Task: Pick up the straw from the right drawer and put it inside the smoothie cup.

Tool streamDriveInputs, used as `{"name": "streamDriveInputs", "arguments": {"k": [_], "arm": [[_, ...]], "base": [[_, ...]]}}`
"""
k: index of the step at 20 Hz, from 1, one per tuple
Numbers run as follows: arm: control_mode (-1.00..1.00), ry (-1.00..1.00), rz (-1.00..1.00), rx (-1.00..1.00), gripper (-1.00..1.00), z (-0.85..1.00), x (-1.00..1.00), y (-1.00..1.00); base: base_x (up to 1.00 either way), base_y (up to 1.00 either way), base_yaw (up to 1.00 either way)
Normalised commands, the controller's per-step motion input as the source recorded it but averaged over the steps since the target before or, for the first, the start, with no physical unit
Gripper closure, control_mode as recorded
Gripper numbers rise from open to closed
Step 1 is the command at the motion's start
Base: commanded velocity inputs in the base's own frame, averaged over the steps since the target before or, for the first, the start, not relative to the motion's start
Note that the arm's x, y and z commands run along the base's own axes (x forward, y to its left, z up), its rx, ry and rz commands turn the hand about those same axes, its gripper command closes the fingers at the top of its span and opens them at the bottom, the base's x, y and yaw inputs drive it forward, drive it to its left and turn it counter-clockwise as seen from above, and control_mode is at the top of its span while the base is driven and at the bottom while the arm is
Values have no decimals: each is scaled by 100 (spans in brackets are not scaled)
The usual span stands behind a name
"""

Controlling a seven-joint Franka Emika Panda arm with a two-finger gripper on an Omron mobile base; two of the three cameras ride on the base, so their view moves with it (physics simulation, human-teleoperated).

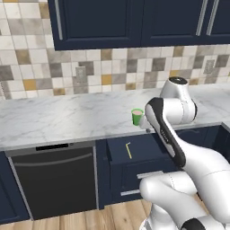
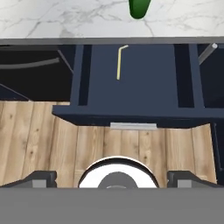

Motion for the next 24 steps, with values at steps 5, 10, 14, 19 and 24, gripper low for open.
{"name": "streamDriveInputs", "arguments": {"k": [5, 10, 14, 19, 24], "arm": [[-100, 12, 0, 0, -100, -47, 46, 0], [-100, 11, 0, 0, -100, -63, 35, 0], [-100, 5, 0, 0, -100, -63, 12, 0], [-100, 2, 0, 0, -100, -62, 0, 0], [-100, 0, 0, 0, -100, -56, 9, -5]], "base": [[0, 0, 0], [0, 0, 0], [0, 0, 0], [0, 0, 0], [0, 0, 0]]}}
